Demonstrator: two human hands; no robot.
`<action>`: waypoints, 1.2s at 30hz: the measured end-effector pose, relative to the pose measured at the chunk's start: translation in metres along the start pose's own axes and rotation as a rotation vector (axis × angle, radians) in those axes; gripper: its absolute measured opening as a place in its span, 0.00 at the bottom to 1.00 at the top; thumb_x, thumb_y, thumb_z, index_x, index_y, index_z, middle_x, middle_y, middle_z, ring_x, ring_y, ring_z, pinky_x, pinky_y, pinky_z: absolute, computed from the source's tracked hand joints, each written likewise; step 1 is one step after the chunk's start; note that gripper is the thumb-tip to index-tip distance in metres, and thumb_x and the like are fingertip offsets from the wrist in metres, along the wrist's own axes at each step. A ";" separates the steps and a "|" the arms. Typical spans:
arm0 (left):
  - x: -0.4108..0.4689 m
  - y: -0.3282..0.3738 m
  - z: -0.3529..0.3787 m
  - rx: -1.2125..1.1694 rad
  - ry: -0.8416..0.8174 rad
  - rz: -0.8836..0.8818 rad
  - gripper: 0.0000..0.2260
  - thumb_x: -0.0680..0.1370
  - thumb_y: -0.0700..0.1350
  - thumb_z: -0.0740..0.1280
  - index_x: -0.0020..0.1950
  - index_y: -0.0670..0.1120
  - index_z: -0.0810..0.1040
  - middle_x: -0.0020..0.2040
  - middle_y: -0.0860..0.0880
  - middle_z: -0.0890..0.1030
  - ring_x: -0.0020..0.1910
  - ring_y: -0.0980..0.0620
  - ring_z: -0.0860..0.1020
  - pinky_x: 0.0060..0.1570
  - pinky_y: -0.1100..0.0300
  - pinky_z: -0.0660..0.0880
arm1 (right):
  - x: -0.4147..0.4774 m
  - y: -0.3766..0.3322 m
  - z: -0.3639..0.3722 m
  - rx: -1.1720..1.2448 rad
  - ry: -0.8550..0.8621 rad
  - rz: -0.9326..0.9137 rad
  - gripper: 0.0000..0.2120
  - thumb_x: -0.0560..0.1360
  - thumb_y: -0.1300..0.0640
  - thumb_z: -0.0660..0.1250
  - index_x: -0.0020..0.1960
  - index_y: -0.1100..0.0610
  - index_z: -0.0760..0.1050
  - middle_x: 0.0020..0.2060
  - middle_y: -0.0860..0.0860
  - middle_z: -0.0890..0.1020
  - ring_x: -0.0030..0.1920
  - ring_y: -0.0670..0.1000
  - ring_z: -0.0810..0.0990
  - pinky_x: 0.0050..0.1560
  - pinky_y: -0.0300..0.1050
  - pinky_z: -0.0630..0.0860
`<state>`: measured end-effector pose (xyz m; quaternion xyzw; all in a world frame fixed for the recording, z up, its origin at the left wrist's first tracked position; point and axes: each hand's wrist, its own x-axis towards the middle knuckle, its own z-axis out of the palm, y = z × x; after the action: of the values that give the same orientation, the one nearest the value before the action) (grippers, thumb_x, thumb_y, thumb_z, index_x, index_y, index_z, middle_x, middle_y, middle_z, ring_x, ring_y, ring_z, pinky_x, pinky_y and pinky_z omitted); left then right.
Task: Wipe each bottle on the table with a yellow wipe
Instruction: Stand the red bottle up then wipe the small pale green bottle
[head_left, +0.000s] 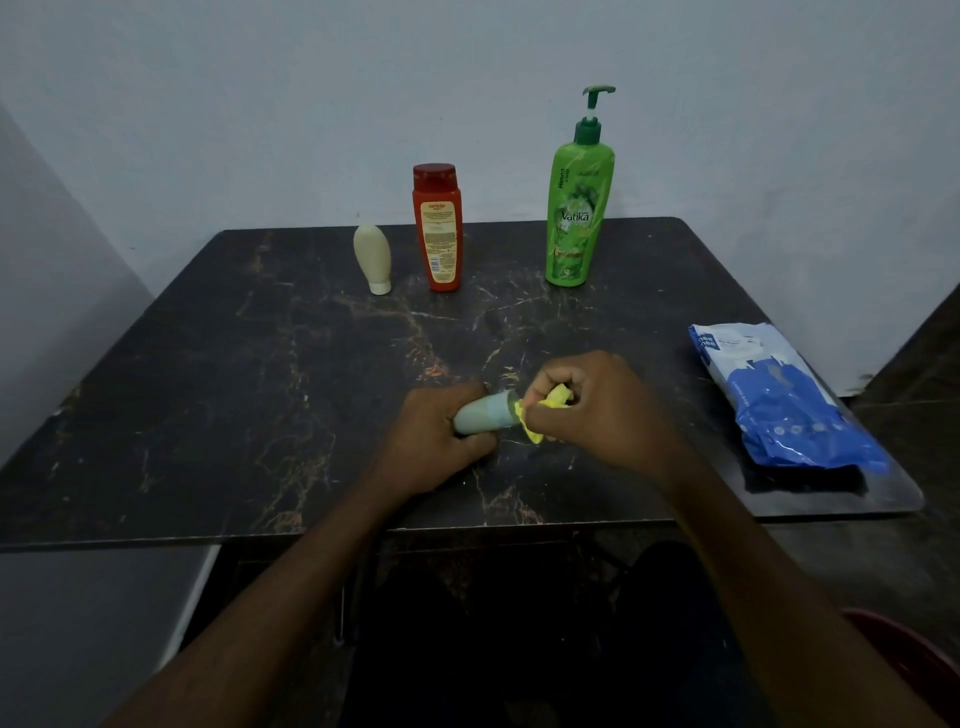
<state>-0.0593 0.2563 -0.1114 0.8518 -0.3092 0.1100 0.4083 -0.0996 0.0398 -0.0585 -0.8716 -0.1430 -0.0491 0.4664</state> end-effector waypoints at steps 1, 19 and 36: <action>0.000 0.000 0.000 0.001 0.003 0.003 0.15 0.70 0.38 0.76 0.43 0.56 0.77 0.33 0.57 0.79 0.32 0.57 0.78 0.33 0.65 0.71 | 0.000 -0.001 -0.001 0.034 -0.031 0.002 0.02 0.70 0.59 0.75 0.42 0.53 0.84 0.35 0.49 0.85 0.36 0.50 0.84 0.41 0.56 0.83; -0.002 -0.003 0.001 -0.019 -0.001 -0.006 0.10 0.70 0.40 0.74 0.44 0.54 0.79 0.33 0.56 0.79 0.32 0.58 0.77 0.33 0.64 0.71 | -0.001 0.000 0.005 0.129 -0.004 -0.011 0.02 0.72 0.61 0.74 0.43 0.54 0.84 0.36 0.51 0.85 0.34 0.50 0.82 0.34 0.47 0.79; -0.003 -0.004 0.002 0.008 0.001 -0.007 0.07 0.71 0.40 0.75 0.45 0.49 0.80 0.34 0.53 0.80 0.33 0.56 0.78 0.32 0.58 0.74 | 0.001 0.002 0.004 0.057 0.041 -0.065 0.03 0.71 0.61 0.74 0.42 0.53 0.84 0.37 0.48 0.85 0.37 0.49 0.83 0.38 0.48 0.79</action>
<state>-0.0595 0.2582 -0.1161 0.8544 -0.3057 0.1104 0.4054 -0.0980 0.0420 -0.0619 -0.8516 -0.1631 -0.0779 0.4921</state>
